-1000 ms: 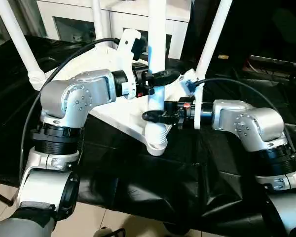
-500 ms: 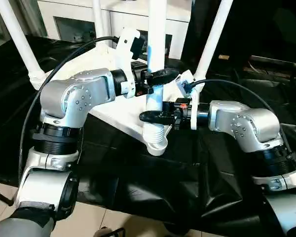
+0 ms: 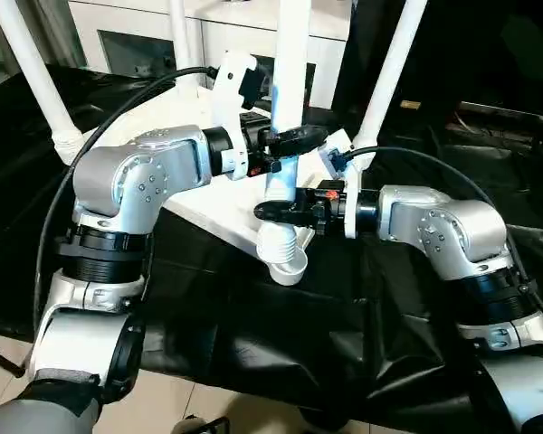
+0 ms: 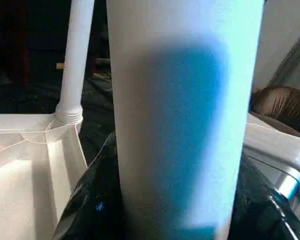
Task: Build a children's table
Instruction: Pick table leg
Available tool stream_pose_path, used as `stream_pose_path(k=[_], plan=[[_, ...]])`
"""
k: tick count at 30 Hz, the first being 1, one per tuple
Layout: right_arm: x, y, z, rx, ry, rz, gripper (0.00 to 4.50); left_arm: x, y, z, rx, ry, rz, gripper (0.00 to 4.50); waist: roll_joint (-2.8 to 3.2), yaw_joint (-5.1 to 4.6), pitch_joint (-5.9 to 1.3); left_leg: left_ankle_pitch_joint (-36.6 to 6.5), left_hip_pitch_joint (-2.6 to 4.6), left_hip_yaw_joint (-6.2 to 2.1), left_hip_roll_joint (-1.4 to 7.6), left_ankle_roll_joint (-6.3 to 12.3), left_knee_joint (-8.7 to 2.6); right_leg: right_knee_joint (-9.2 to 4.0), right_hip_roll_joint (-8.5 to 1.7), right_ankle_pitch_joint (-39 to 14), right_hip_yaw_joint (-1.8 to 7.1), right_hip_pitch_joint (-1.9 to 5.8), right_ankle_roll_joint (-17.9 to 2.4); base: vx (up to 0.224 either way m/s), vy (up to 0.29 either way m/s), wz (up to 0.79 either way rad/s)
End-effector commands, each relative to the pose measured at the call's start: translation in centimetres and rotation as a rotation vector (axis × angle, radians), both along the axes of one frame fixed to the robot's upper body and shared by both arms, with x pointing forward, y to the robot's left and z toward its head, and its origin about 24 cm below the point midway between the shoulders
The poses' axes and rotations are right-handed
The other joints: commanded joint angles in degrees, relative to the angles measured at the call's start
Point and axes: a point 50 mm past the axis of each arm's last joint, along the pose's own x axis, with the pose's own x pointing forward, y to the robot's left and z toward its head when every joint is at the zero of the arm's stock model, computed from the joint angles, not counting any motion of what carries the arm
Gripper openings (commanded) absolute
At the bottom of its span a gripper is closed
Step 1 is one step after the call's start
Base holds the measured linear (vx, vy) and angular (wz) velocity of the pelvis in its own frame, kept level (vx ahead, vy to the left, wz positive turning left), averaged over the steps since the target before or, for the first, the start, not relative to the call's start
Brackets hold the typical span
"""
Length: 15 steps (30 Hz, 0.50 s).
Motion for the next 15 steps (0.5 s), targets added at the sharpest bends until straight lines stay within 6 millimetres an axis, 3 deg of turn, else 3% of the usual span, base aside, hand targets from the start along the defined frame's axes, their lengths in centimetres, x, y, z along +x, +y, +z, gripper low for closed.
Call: stream_pose_path(k=[1, 4, 7, 15], plan=[[-0.09, -0.14, -0.27, 0.012, 0.003, -0.003, 1.85, -0.05, -0.06, 0.82, -0.007, -0.044, 0.003, 1.88, -0.25, 0.13, -4.78, -5.33, 0.47, 0.30, 0.47, -1.48, -3.48, -3.23, -3.45, -8.93, 2.06, 3.52, -10.02, 0.000, 0.000, 0.00], [-0.03, -0.11, -0.17, 0.018, -0.015, -0.005, 1.85, -0.03, -0.02, 0.82, -0.008, -0.044, 0.005, 1.88, -0.30, 0.13, -4.81, -5.37, 0.48, 0.32, 0.50, -1.48, -3.45, -3.20, -3.46, -8.75, 2.08, 3.52, -10.05, 0.000, 0.000, 0.00], [-0.12, -0.02, -0.10, 0.033, 0.002, 0.004, 2.55, -0.03, -0.03, 0.83, -0.007, -0.049, 0.003, 1.88, -0.31, 0.10, -4.80, -5.20, 0.43, 0.28, 0.45, -1.38, -3.48, -3.17, -3.44, -8.65, 2.05, 3.59, -10.12, 0.000, 0.000, 0.00], [-0.01, 0.09, -0.24, 0.006, 0.002, -0.012, 2.85, -0.16, -0.13, 0.78, 0.003, -0.061, -0.018, 1.88, -0.29, 0.09, -4.80, -5.33, 0.47, 0.31, 0.49, -1.40, -3.48, -3.19, -3.47, -8.79, 2.06, 3.54, -10.18, 0.000, 0.000, 0.00]])
